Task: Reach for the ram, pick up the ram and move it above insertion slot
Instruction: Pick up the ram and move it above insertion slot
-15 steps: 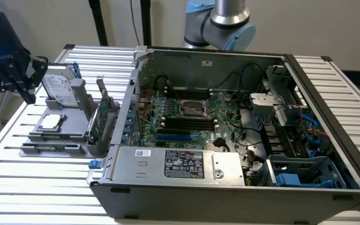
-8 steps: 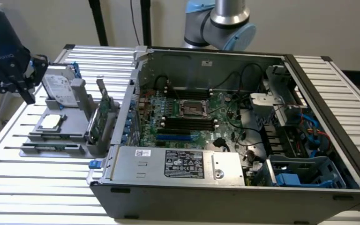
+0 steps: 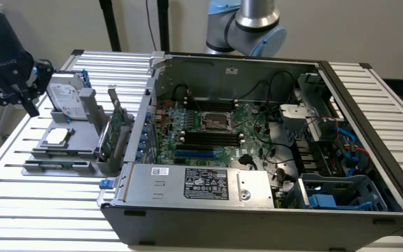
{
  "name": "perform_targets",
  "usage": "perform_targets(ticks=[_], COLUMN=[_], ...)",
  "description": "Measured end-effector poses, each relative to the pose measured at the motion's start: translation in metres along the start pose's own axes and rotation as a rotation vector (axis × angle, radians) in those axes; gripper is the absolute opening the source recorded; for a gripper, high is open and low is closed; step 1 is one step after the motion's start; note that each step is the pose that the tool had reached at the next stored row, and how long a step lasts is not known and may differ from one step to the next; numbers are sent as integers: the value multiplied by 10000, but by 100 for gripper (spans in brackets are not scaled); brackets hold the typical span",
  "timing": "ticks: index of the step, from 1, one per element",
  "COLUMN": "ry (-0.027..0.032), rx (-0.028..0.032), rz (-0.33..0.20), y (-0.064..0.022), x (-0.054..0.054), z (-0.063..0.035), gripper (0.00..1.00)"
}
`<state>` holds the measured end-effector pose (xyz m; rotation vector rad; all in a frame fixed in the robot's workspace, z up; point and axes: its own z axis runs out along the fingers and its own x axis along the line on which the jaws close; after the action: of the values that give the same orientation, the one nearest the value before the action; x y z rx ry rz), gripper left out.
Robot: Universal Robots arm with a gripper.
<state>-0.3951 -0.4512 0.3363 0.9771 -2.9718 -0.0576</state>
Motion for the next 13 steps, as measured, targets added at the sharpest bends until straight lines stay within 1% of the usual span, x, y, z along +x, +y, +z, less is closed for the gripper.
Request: perform_targets(ticks=[13], ry=[92], rx=[2], rz=[-2368], y=[0], x=[0], z=[0], gripper=[11])
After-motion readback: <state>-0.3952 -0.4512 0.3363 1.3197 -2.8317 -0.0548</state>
